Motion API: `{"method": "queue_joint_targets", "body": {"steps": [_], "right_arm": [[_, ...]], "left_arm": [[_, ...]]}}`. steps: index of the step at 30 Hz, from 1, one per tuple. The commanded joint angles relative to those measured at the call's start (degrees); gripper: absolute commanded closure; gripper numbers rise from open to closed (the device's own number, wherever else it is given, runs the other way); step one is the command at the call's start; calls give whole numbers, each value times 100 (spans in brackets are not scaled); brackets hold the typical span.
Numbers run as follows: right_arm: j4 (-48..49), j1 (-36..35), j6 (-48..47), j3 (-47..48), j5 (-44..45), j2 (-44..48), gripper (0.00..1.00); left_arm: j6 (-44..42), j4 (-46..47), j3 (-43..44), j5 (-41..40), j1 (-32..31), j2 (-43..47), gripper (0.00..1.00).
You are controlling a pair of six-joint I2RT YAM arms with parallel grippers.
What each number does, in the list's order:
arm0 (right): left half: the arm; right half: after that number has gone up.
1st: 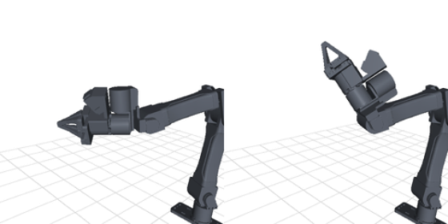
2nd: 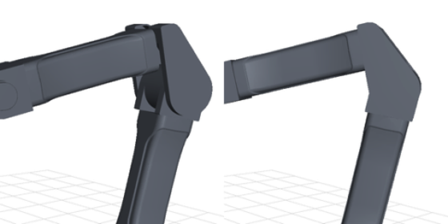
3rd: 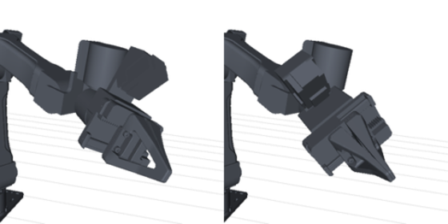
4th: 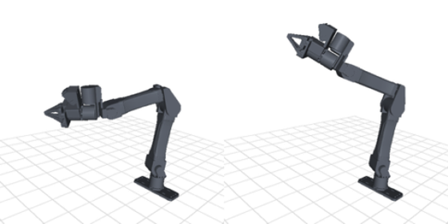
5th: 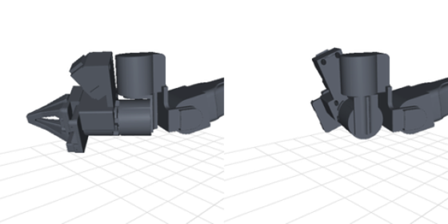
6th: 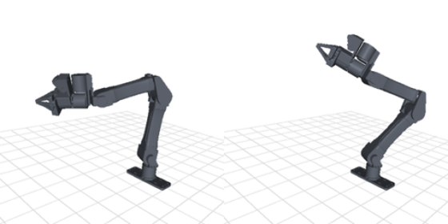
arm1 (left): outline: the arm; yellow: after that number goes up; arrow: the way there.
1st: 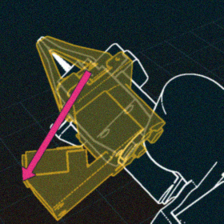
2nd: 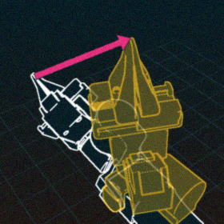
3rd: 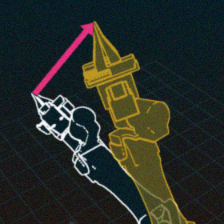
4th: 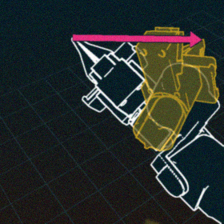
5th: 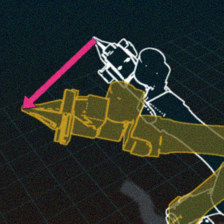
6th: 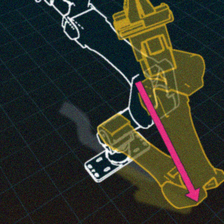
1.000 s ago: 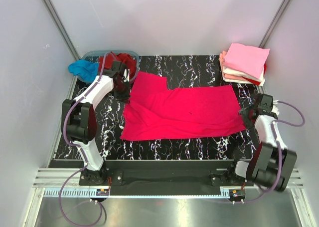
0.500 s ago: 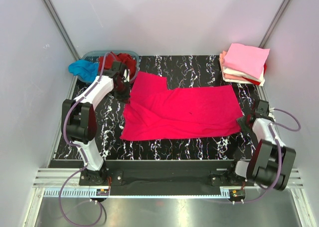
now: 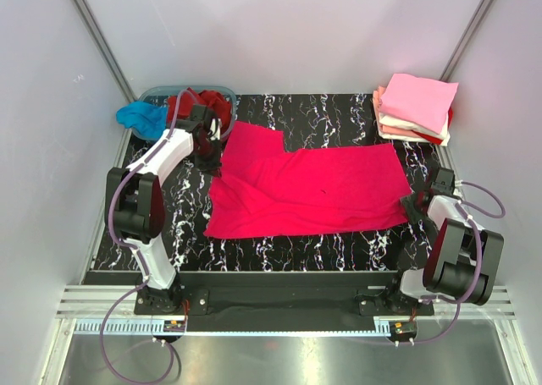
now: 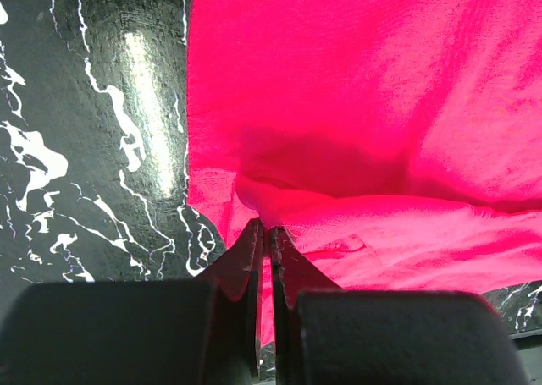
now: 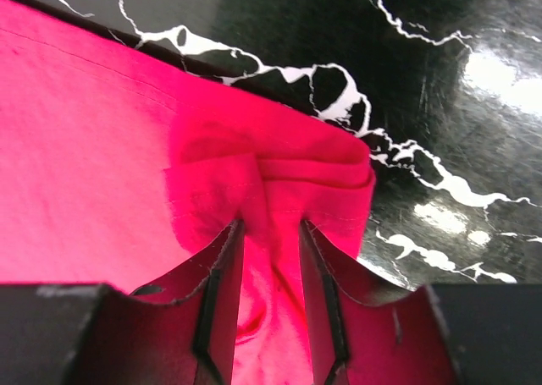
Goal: Fold and stack the t-shirts
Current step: Fold the tshirt
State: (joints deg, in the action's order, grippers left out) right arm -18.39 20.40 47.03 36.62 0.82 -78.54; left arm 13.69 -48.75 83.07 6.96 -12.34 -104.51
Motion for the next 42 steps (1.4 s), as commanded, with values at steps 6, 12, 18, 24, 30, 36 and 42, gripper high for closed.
{"method": "queue_joint_targets", "body": {"steps": [6, 12, 18, 24, 30, 36, 42], "right_arm": [[257, -1, 122, 267, -266, -223, 61], [415, -1, 193, 222, -468, -293, 61], [512, -1, 202, 240, -618, -293, 64], [574, -1, 123, 275, -723, -276, 79], [451, -1, -35, 424, -645, -249, 100], [-331, -1, -316, 714, -223, 285, 100], [-1262, -1, -580, 829, 31, 1209, 100]], "left_arm": [[-86, 138, -36, 77, 47, -26, 100], [-86, 120, -27, 69, 47, -34, 100], [-95, 129, -27, 77, 47, -34, 100], [-86, 129, -36, 69, 47, -43, 100], [-86, 138, -54, 60, 47, -26, 100], [-60, 182, -106, 77, 47, 44, 100], [98, 103, -45, 174, 47, 255, 100]]}}
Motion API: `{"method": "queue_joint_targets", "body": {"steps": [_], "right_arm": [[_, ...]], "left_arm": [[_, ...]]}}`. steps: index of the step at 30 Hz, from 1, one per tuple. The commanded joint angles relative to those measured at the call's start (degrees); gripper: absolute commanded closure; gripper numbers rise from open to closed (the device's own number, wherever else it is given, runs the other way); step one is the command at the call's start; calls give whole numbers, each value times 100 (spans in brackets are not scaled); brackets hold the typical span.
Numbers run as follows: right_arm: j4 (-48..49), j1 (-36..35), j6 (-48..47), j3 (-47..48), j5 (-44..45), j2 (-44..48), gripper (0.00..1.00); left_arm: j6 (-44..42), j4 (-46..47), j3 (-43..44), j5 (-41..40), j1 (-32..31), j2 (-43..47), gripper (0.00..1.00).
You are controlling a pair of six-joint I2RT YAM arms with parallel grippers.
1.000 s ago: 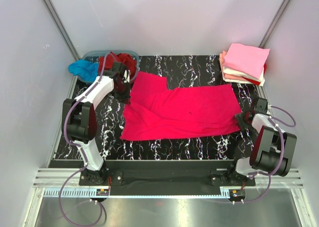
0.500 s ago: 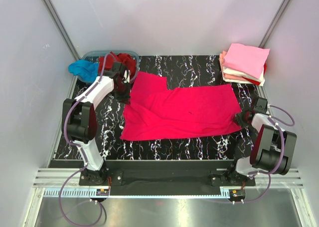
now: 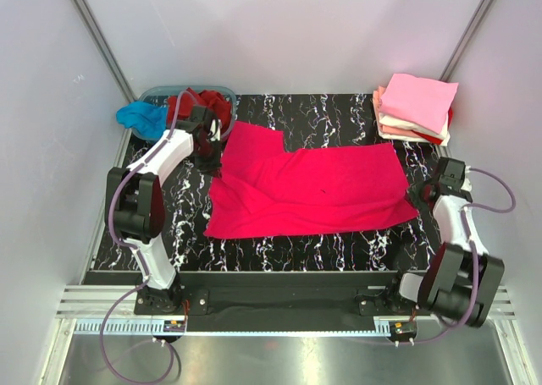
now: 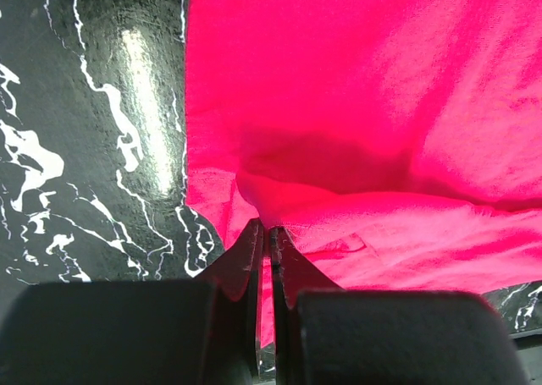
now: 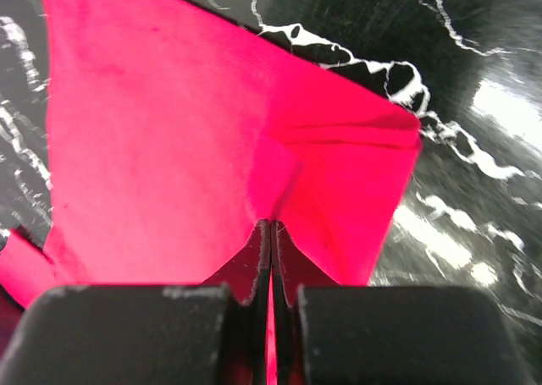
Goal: Fold and stack the t-shirts
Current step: Fold the tshirt
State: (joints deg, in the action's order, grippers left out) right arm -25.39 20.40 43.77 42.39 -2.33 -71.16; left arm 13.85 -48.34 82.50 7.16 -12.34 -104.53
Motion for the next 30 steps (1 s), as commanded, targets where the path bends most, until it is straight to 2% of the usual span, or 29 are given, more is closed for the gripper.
{"method": "queue_joint_targets", "body": {"steps": [1, 9, 15, 19, 22, 30], "right_arm": [[-790, -1, -272, 252, 364, 575, 100], [-1881, -1, -395, 252, 487, 1692, 100], [-2663, -1, 105, 428, 522, 2316, 100], [-2981, -1, 457, 323, 1057, 2580, 100], [-2753, -1, 632, 243, 1068, 2300, 100], [-1716, -1, 536, 743, 945, 95, 100]], "left_arm": [[101, 18, -6, 180, 47, 380, 100], [171, -176, -462, 163, 39, 1224, 100], [206, -325, -656, 154, 39, 1664, 100], [189, -352, -595, 189, 39, 1638, 100], [162, -343, -481, 163, 39, 1445, 100], [57, -378, 99, 154, 47, 707, 100]]}}
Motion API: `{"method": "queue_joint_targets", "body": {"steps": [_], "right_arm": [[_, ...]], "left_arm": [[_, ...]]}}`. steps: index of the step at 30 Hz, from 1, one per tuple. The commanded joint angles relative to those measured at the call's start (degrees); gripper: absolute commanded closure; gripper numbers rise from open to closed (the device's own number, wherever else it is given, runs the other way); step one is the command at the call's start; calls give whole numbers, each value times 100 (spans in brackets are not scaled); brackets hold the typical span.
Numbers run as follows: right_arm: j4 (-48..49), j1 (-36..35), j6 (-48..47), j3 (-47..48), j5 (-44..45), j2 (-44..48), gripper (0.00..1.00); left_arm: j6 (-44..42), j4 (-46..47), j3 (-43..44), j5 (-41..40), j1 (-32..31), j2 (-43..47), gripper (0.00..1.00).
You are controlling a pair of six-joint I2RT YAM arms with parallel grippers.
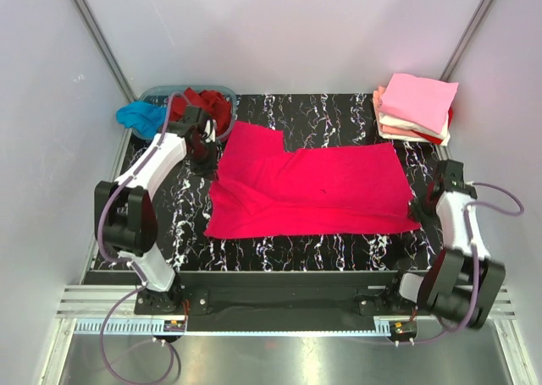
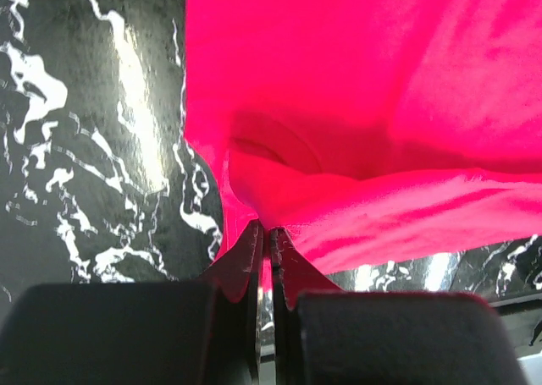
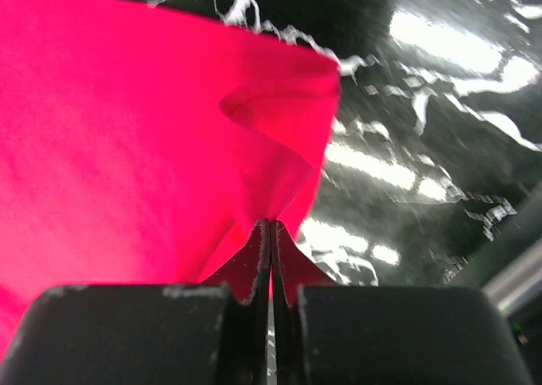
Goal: Fold and stack the t-shirts
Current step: Fold the tshirt
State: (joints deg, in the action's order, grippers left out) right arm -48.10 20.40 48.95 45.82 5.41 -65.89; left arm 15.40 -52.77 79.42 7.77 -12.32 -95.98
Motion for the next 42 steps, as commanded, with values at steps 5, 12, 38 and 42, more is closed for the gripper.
{"method": "queue_joint_targets", "body": {"steps": [5, 12, 38, 42], "right_arm": [[863, -1, -87, 892, 109, -1522, 100], [1074, -1, -236, 1314, 250, -2243, 100], [424, -1, -1133, 2215, 365, -1763, 0], [809, -10, -1063, 1080, -791, -980, 0]], "left_arm": [[-125, -5, 741, -47, 45, -535, 100], [-160, -58, 1049, -188, 45, -869, 100], [541, 4, 401, -1094, 107, 456, 14], [1087, 739, -1230, -392, 107, 1649, 16]]}}
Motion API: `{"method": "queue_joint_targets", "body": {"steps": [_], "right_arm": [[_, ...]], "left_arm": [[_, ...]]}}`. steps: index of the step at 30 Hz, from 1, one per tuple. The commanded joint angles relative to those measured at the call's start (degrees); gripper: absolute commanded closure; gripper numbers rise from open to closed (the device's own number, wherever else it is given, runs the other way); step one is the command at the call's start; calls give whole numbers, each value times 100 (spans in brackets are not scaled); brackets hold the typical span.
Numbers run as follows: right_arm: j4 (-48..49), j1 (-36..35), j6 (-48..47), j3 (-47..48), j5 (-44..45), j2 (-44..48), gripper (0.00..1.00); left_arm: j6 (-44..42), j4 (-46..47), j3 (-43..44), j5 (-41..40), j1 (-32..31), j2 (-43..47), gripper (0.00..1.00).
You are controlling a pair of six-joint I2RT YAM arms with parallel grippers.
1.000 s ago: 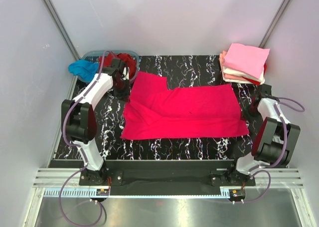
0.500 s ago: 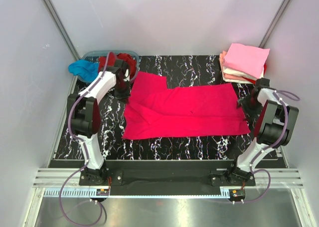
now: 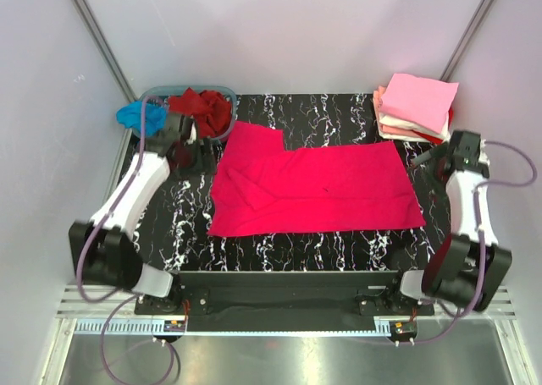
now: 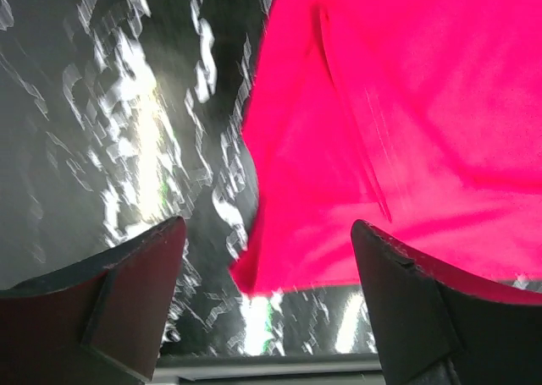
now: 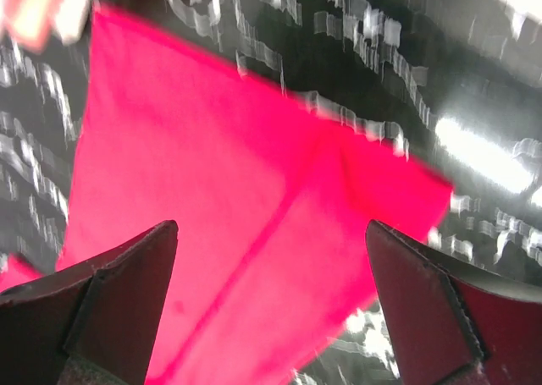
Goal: Fold and stack the t-shirts
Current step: Fold the tshirt
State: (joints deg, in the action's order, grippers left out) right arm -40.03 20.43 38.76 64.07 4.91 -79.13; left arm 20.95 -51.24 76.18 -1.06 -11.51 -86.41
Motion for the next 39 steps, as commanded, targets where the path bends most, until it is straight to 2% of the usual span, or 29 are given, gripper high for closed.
{"method": "queue_joint_targets", "body": {"steps": [1, 2, 5, 9, 13, 21, 24, 25, 26, 28, 31, 33, 37, 39], "right_arm": [[143, -21, -70, -991, -954, 563, 0], [362, -30, -97, -1411, -1148, 661, 0], [470, -74, -211, -1853, -1510, 899, 0], [531, -83, -273, -2092, -1729, 1049, 0], [619, -82, -299, -2206, -1844, 603, 0], [654, -74, -378, -2074, -1528, -76, 0], [716, -30, -413, -2083, -1422, -181, 0], [733, 31, -448, -2101, -1431, -251, 0], [777, 110, -457, -2101, -1536, -330, 0], [900, 468, -466, -2171, -1808, -629, 0], [1006, 699, -414, -2197, -2301, -989, 1], [980, 700, -422, -2189, -2223, -1008, 1], [831, 708, -405, -2232, -1766, -701, 0], [769, 717, -335, -2241, -1643, -499, 0]], "left_arm": [[646, 737, -1191, 606, 17, 861, 16], [856, 887, -1454, 798, 17, 1028, 18], [1208, 1388, -2343, 1045, 26, 1442, 20], [1508, 1932, -3221, 1283, 8, 1610, 22], [1745, 2206, -3662, 1450, -79, 1645, 24], [2106, 2268, -4164, 1029, -370, 1654, 32], [2176, 2443, -4348, 941, -370, 1671, 48], [2194, 2487, -4384, 941, -370, 1663, 58], [2194, 2609, -4436, 941, -370, 1654, 79], [2133, 2672, -4411, 854, -370, 1654, 97], [2028, 2375, -4209, 425, -352, 1689, 100], [1957, 1856, -3928, 195, -239, 1741, 100], [1684, 1363, -3716, 378, 473, 2179, 100], [1710, 1179, -3637, 431, 483, 2304, 100]]}}
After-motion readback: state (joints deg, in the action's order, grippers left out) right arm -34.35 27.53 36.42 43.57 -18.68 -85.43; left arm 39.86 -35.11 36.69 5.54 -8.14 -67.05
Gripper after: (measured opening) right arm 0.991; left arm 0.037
